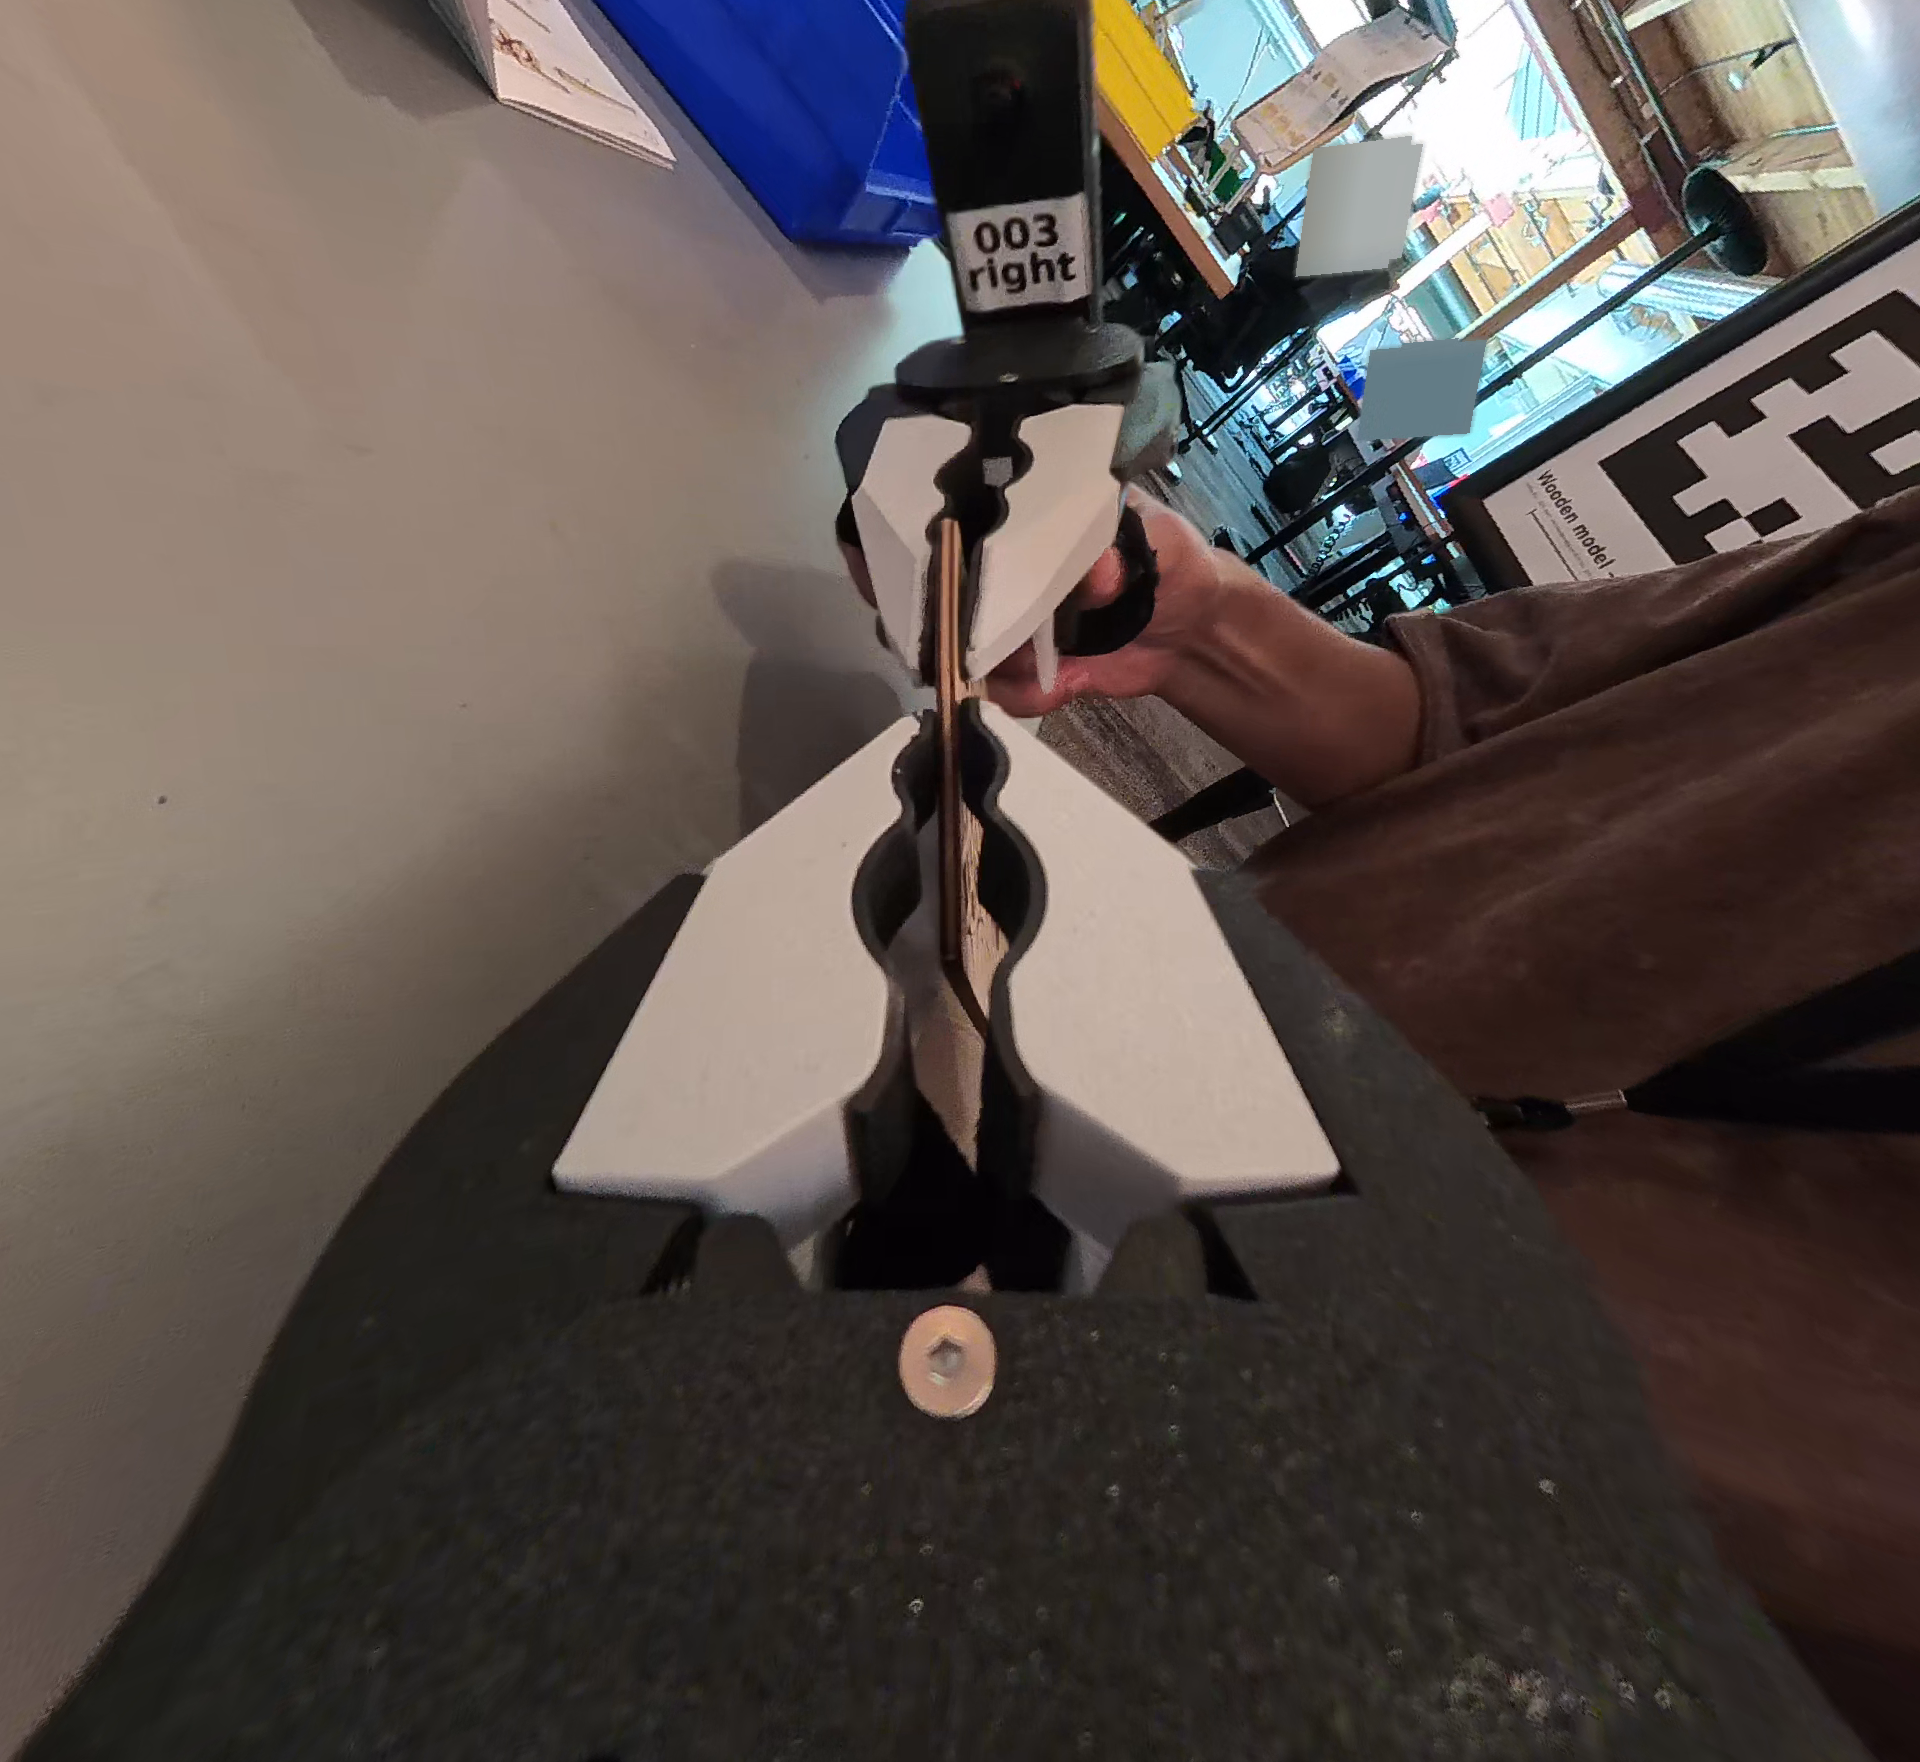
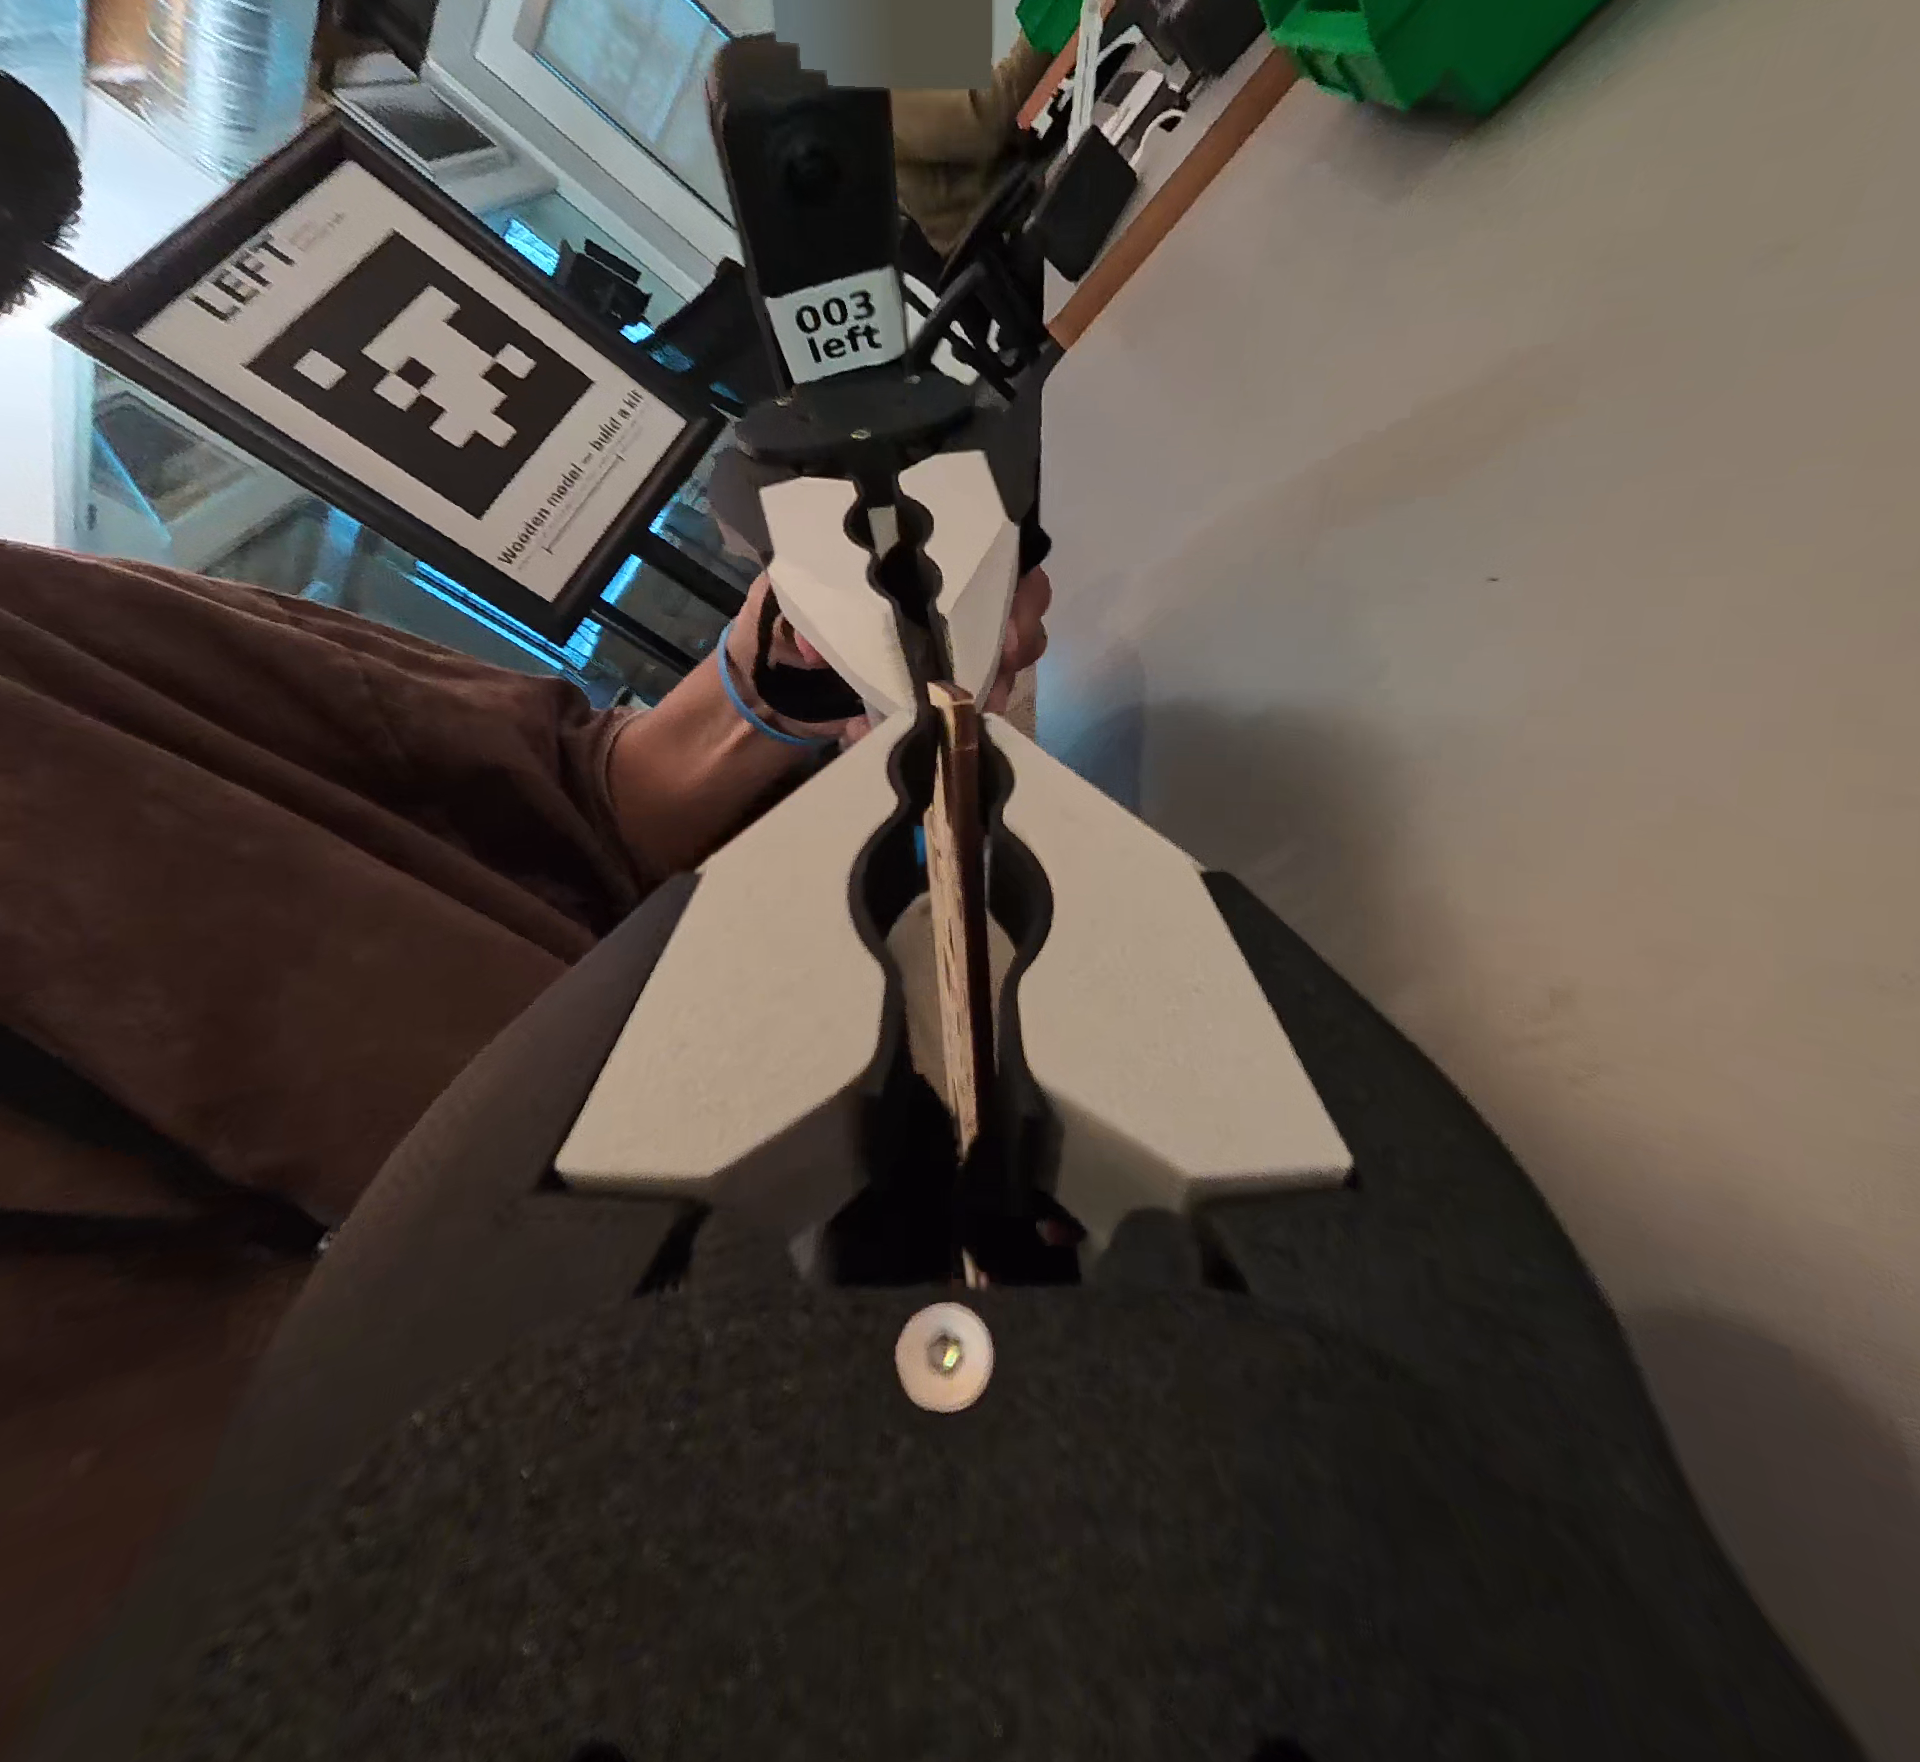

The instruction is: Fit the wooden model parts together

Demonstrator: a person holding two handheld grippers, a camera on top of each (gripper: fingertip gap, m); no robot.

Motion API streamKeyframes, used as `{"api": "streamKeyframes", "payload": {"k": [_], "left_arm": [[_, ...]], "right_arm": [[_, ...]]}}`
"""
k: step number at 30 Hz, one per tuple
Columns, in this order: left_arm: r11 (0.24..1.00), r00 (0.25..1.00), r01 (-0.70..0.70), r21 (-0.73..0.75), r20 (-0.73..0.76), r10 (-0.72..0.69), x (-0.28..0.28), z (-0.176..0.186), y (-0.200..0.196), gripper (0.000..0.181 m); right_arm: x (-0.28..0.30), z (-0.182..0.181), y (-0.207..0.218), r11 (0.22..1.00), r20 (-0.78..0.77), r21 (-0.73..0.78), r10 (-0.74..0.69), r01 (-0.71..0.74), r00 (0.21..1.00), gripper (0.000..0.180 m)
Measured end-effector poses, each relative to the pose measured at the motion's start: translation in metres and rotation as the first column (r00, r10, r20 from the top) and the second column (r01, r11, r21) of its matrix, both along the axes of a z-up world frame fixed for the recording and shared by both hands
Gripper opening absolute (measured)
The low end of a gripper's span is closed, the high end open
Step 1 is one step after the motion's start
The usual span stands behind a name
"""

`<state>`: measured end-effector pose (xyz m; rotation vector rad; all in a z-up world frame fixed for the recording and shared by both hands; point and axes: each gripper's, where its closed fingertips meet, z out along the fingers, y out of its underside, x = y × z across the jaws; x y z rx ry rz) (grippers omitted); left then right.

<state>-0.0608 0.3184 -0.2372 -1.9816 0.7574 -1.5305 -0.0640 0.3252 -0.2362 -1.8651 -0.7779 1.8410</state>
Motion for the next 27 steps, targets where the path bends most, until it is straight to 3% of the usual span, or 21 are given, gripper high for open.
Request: {"api": "streamKeyframes", "payload": {"k": [9,16,23,27], "left_arm": [[1.0,1.0,0.008,-0.02,-0.004,-0.008,0.0,-0.006,-0.002,0.001],[0.999,0.999,0.04,-0.014,0.008,-0.04,0.006,-0.009,0.001,0.001],[0.998,0.999,0.052,-0.031,-0.012,-0.052,0.006,-0.017,0.0,0.001],[0.997,0.999,0.041,-0.059,-0.003,-0.041,0.006,-0.023,0.003,0.001]], "right_arm": [[0.002,-0.01,-0.004,0.994,0.119,0.112,0.001,-0.014,0.993,0.004],[0.008,-0.011,0.0,0.994,0.013,-0.1,0.045,-0.044,0.999,0.004],[0.009,-0.021,-0.003,0.993,0.046,-0.103,0.071,-0.066,0.996,0.004],[0.009,-0.028,0.0,0.998,0.133,-0.007,0.056,-0.055,0.99,0.004]]}}
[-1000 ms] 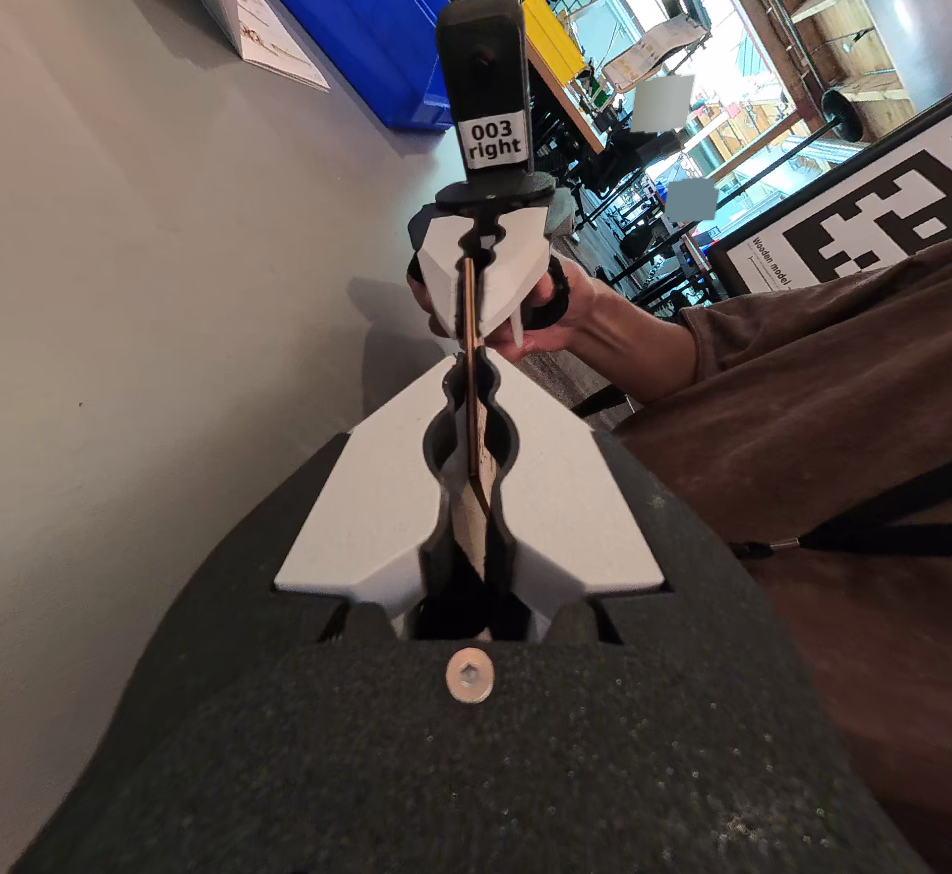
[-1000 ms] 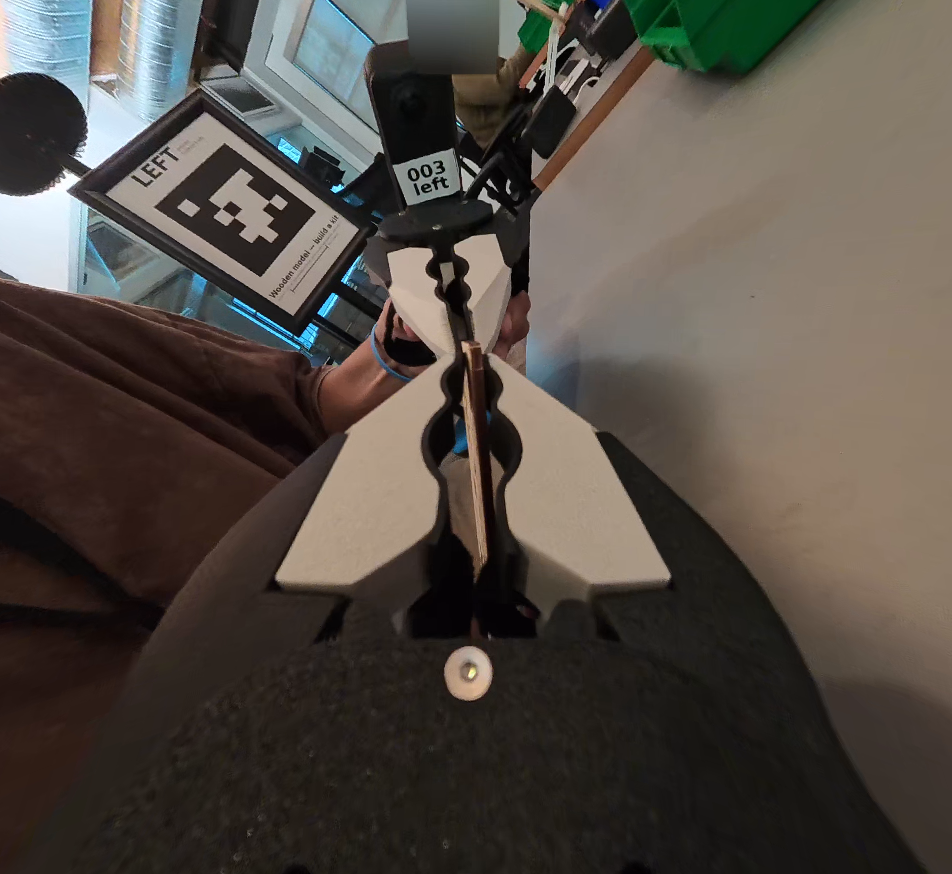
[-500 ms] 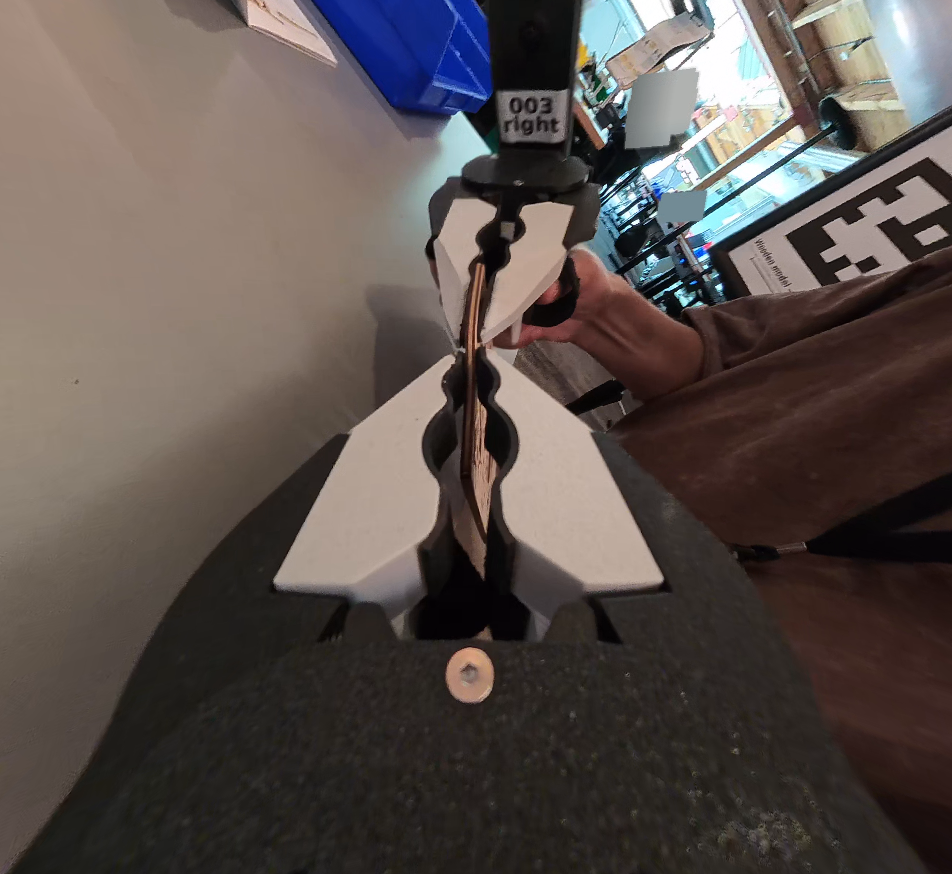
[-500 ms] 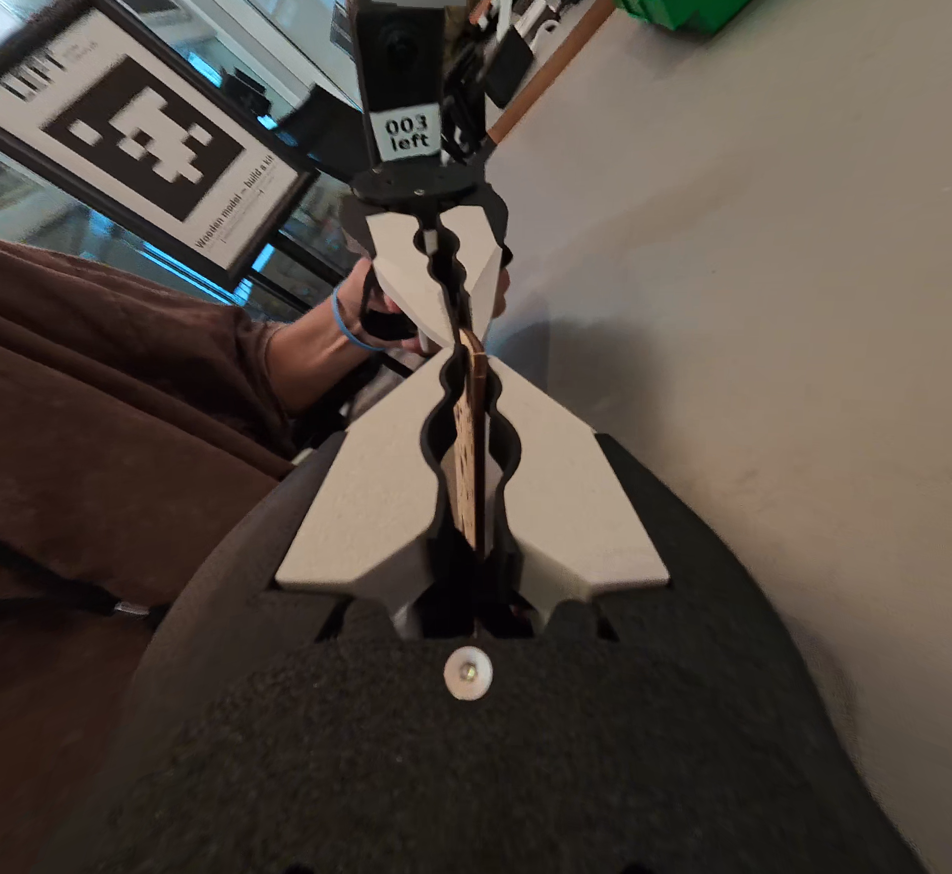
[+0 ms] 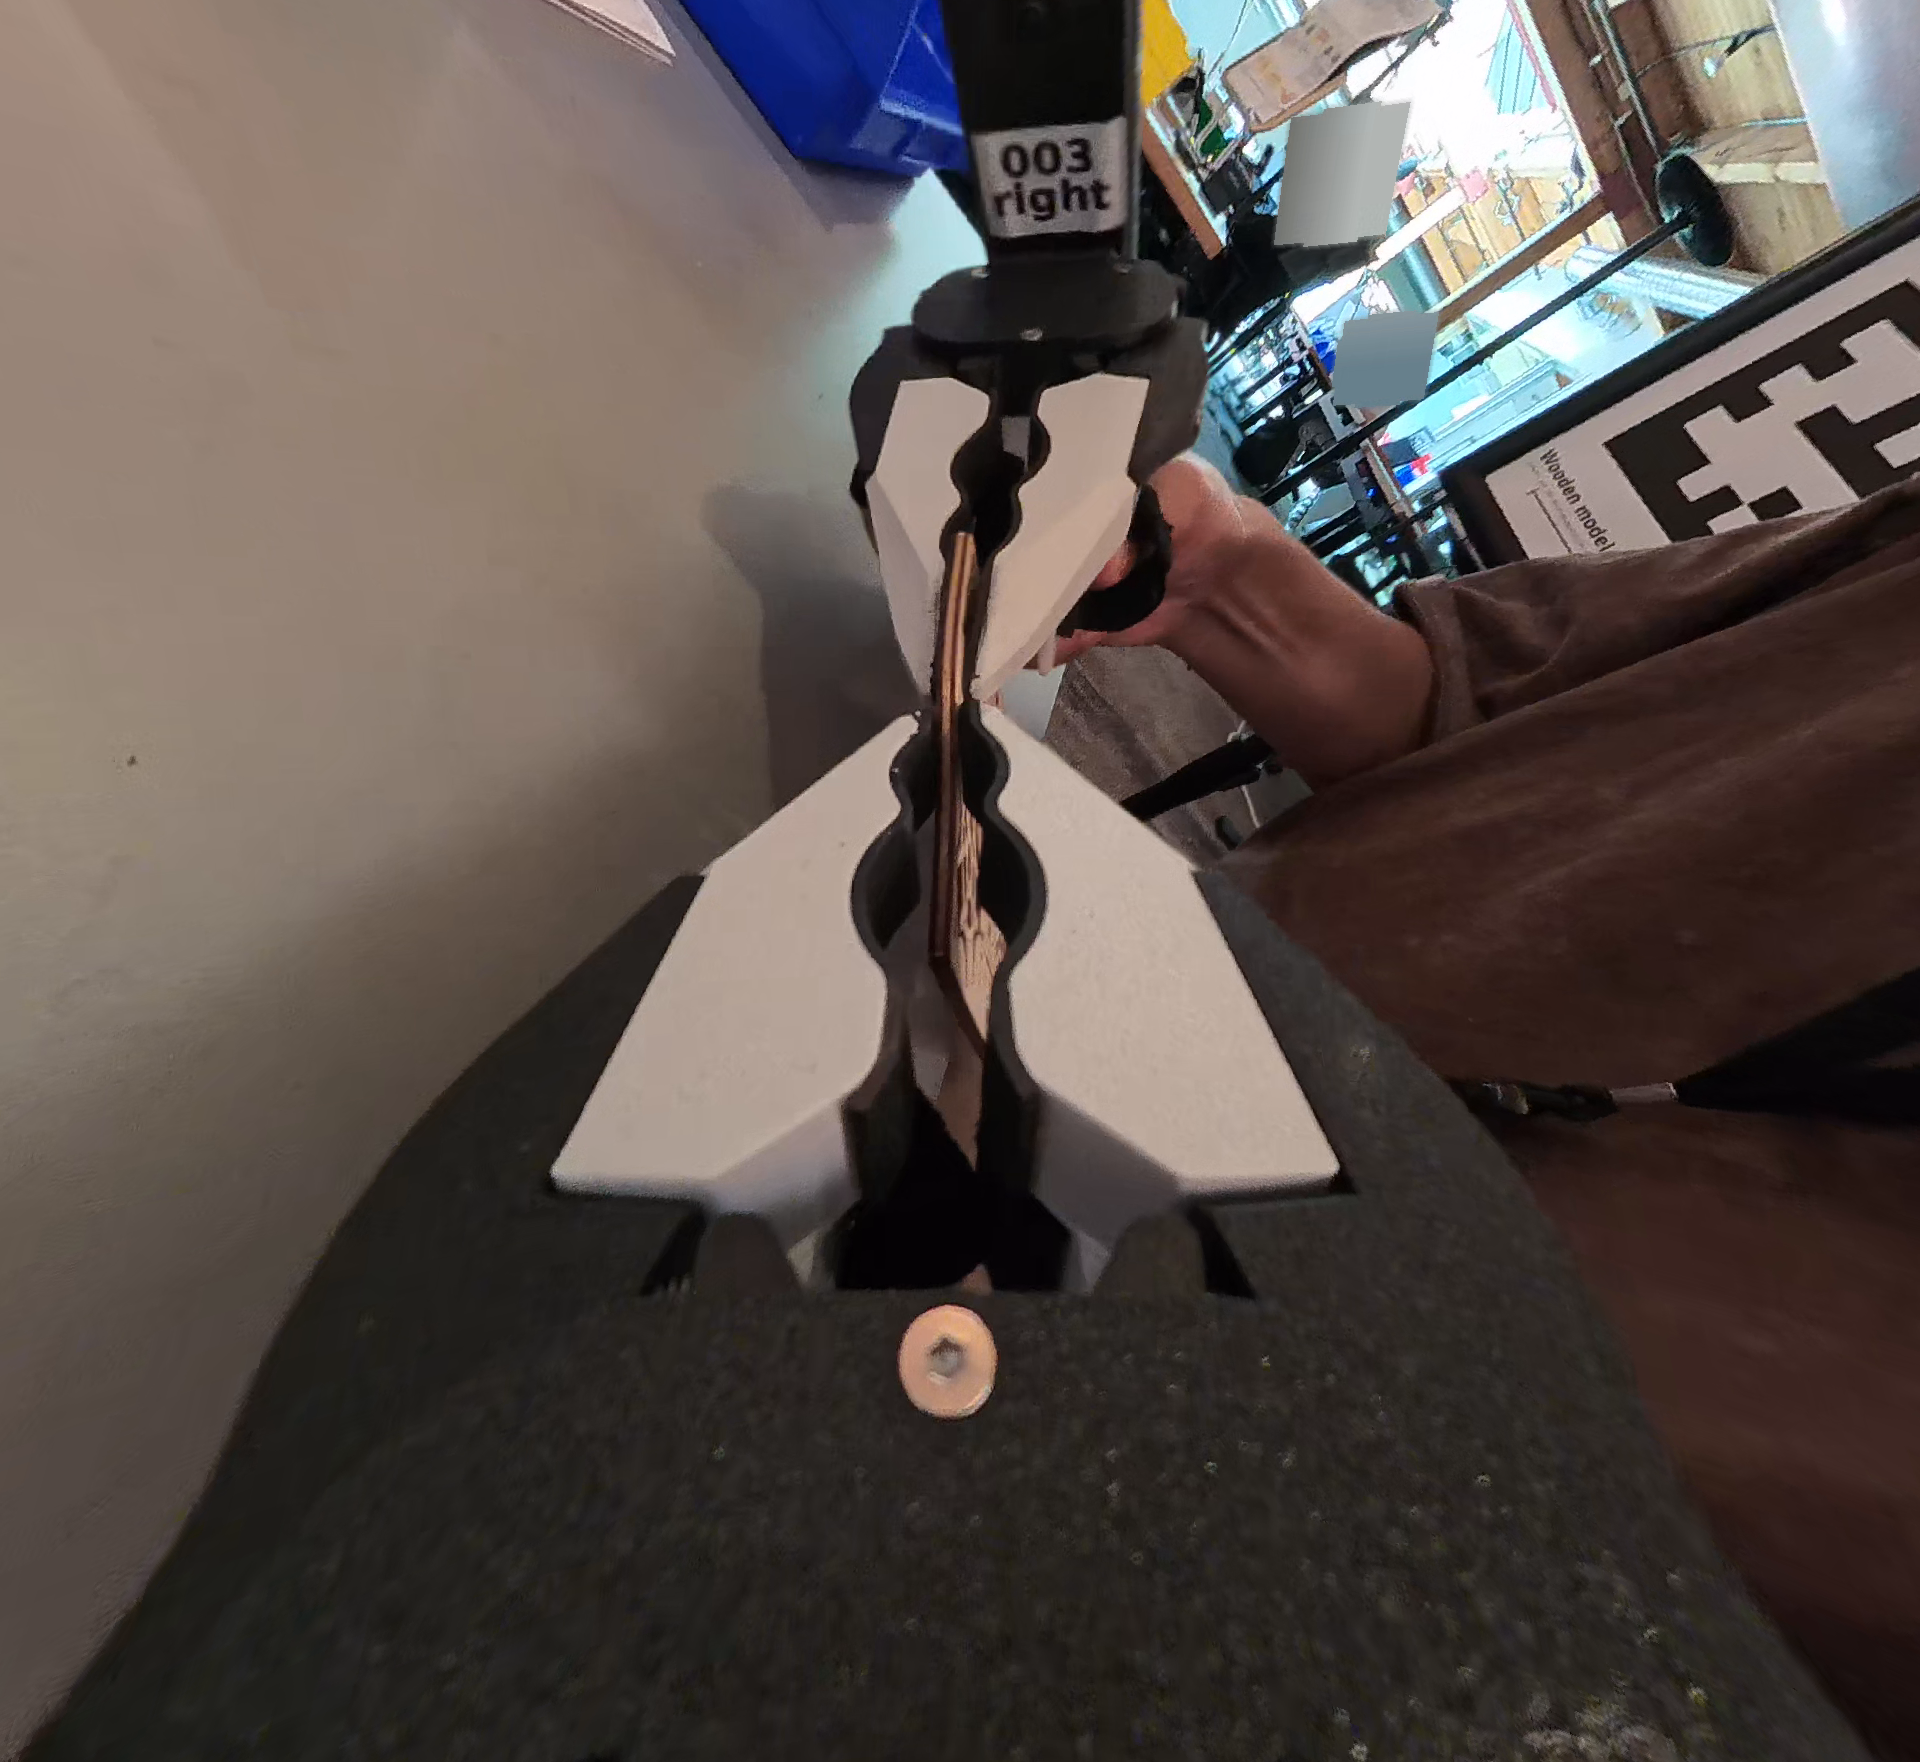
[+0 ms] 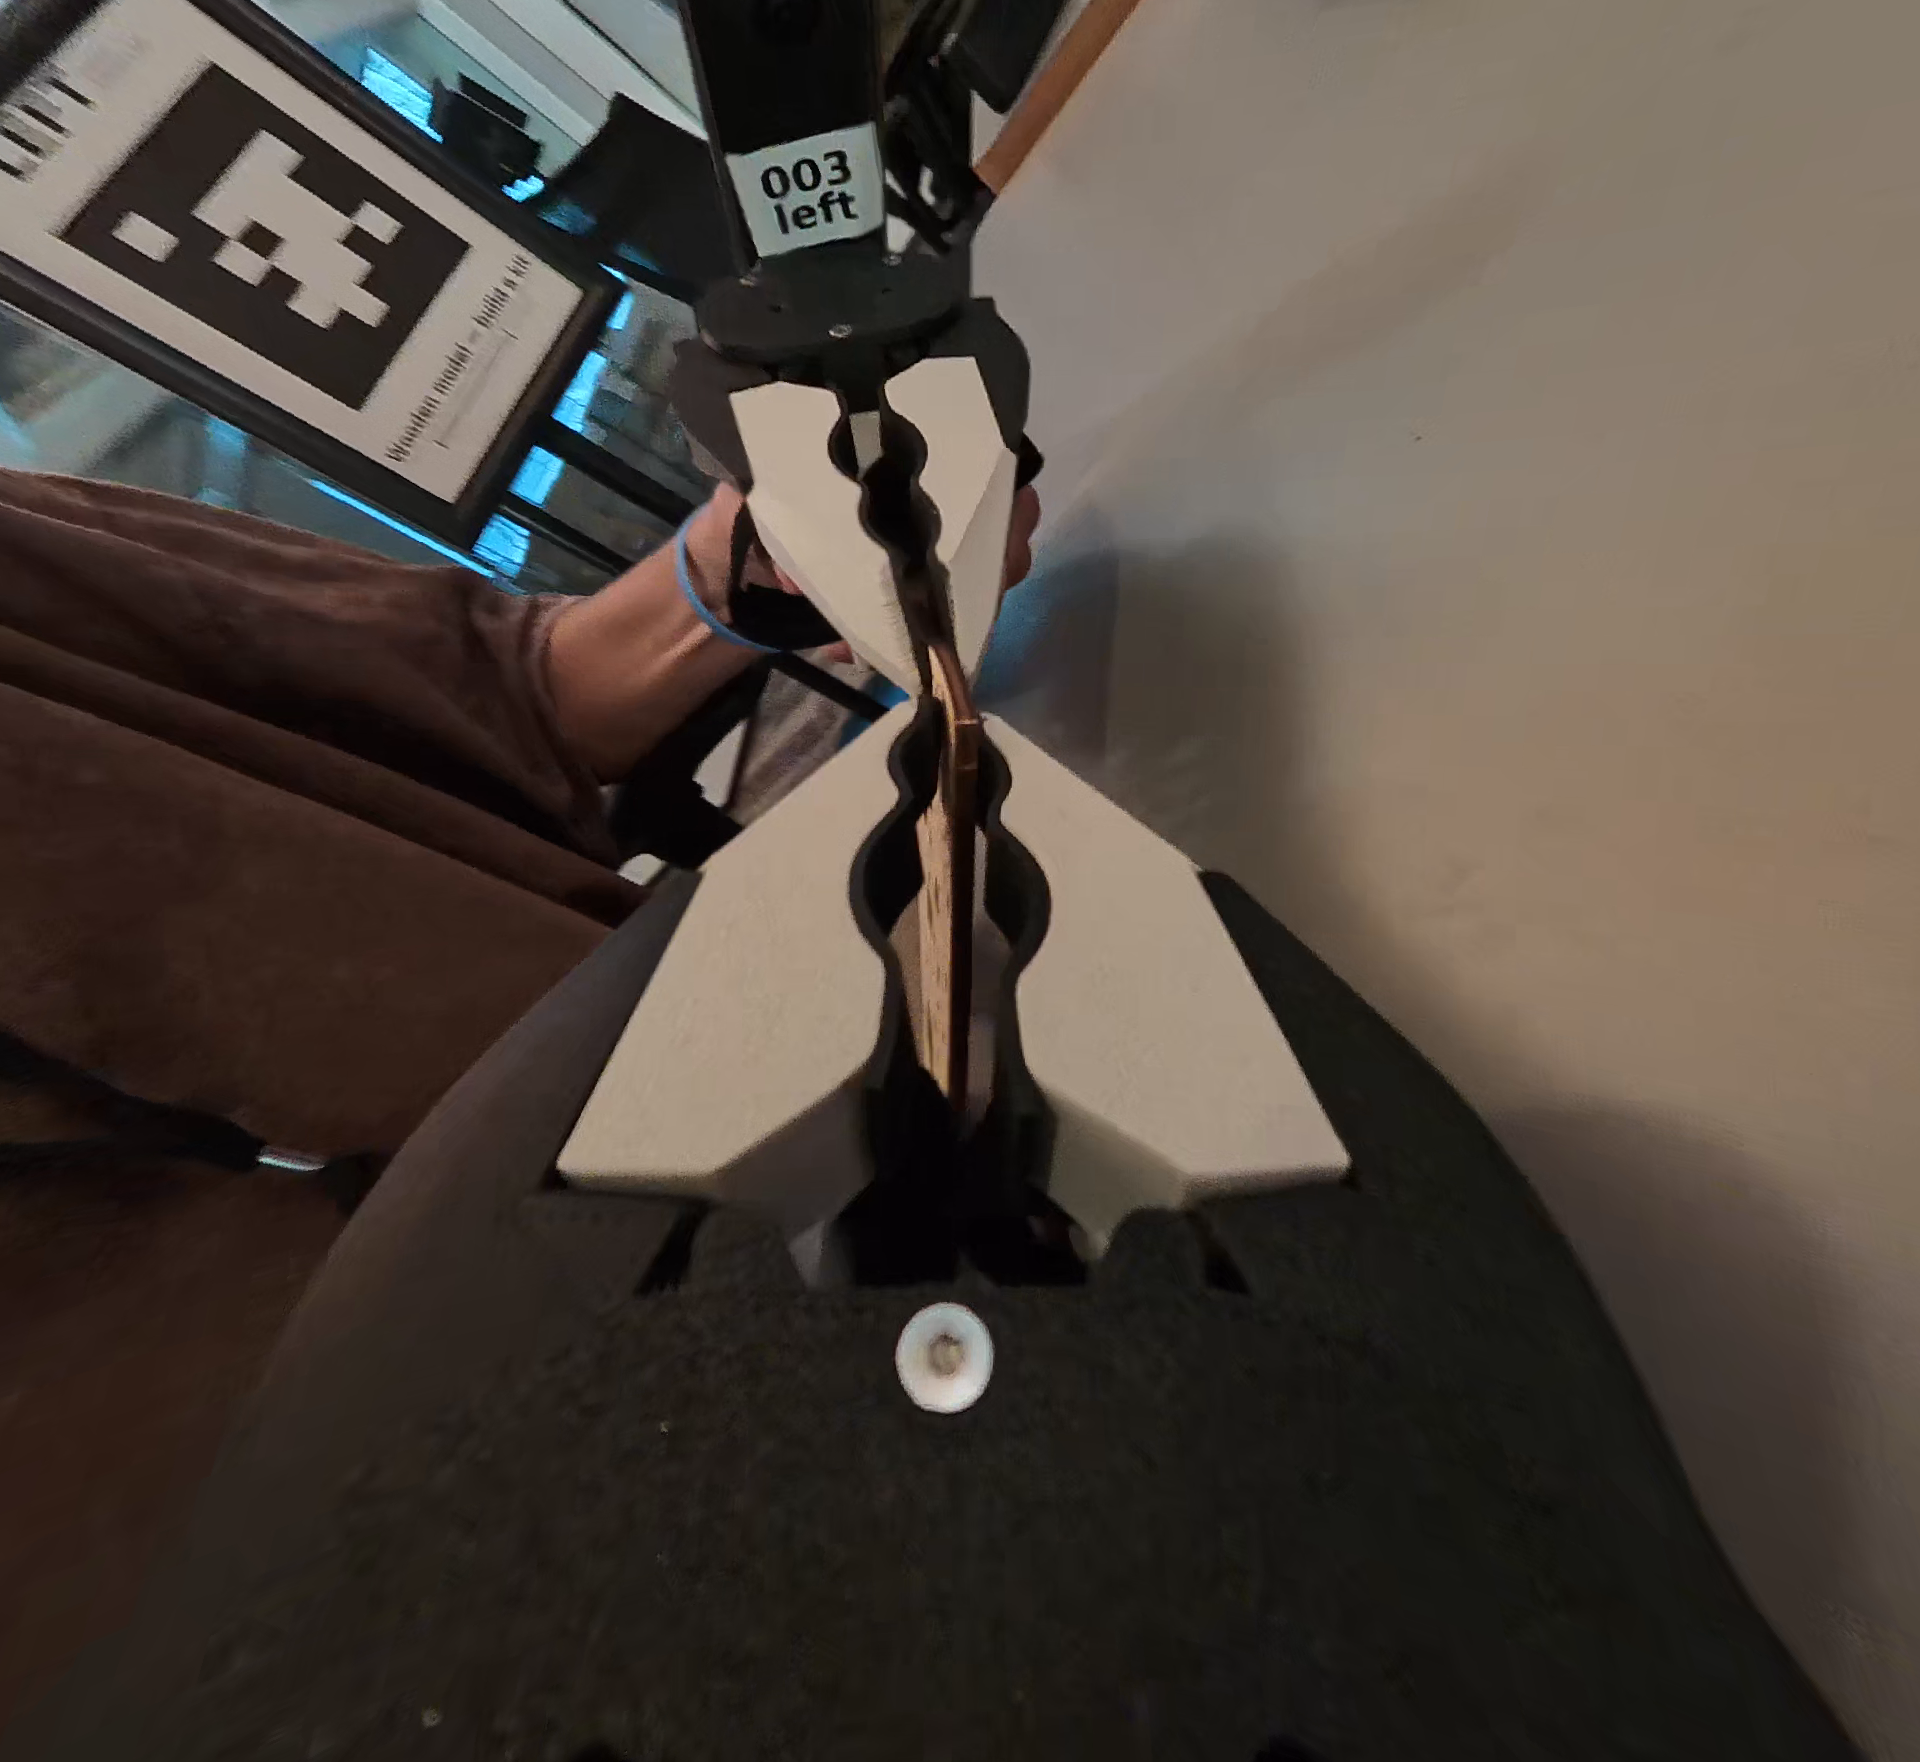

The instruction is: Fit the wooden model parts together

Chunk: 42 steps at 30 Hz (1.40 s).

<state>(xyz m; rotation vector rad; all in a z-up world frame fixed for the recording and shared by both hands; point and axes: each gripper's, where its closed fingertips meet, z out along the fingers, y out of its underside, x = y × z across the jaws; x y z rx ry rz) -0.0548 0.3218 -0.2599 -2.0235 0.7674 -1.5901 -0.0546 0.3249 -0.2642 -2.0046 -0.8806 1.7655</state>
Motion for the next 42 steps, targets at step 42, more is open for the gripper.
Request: {"api": "streamKeyframes", "payload": {"k": [42], "left_arm": [[0.991,0.985,-0.048,-0.129,0.157,0.068,-0.014,0.013,0.02,0.04]], "right_arm": [[0.01,0.01,0.002,0.996,-0.147,-0.091,-0.029,0.016,0.989,0.002]]}}
